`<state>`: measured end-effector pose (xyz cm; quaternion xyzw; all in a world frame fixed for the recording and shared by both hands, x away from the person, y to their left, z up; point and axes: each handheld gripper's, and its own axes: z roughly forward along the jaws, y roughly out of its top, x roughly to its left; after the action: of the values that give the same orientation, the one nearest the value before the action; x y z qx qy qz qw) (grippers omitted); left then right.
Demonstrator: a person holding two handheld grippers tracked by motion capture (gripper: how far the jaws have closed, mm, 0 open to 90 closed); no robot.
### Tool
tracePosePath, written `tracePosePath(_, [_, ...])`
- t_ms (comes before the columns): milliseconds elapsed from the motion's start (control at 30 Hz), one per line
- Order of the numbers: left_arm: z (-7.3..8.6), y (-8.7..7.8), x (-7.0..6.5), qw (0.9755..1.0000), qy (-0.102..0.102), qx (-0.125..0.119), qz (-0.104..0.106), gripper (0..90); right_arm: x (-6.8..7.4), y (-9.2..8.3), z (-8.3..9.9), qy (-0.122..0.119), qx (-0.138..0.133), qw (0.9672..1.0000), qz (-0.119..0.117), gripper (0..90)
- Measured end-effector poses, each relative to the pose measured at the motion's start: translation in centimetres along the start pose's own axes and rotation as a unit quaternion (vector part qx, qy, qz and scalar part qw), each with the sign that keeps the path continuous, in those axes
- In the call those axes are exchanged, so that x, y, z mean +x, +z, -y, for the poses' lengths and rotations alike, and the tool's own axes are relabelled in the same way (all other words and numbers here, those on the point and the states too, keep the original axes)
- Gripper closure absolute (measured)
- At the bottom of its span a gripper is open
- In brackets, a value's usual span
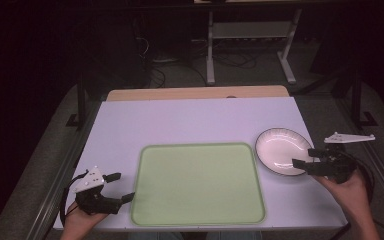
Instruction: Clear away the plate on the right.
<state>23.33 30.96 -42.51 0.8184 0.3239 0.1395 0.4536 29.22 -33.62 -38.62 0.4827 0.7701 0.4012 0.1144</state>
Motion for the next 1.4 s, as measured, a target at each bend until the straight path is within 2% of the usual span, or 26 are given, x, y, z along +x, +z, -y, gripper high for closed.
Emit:
tracePosePath(600, [0.1,0.0,0.2,1.0,-0.002,0.001,-0.002,14.0,-2.9,-1.1,-1.1,0.033,0.01,0.9993,0.017,17.2])
tracePosePath(633, [0.1,-0.1,0.2,1.0,-0.003,-0.001,-0.002,14.0,-3.2,-1.0,-1.1,0.04,0.009,0.999,0.018,17.4])
tracePosePath(1067, [0.1,-0.1,0.3,1.0,-0.004,-0.001,0.0,14.0,-4.9,0.5,-1.8,0.066,0.021,0.9973,0.025,17.7])
tracePosePath(1100, [0.1,-0.1,0.3,1.0,-0.004,0.0,0.0,14.0,-5.1,0.8,-1.9,0.067,0.025,0.9971,0.025,20.7])
tracePosePath(1167, [0.1,0.0,0.3,1.0,-0.004,0.0,0.0,14.0,-5.3,1.0,-2.1,0.071,0.027,0.9967,0.028,20.7])
tracePosePath(1333, [0.1,0.0,0.3,1.0,-0.004,0.001,0.001,14.0,-5.7,1.5,-2.4,0.079,0.037,0.9954,0.04,21.4])
tracePosePath(1367, [0.1,0.0,0.3,1.0,-0.004,0.001,0.001,14.0,-6.1,1.8,-2.6,0.091,0.043,0.9939,0.043,21.9])
tracePosePath(1400, [0.1,0.1,0.3,1.0,-0.004,0.002,0.0,14.0,-6.3,1.9,-2.6,0.094,0.044,0.9936,0.044,22.1])
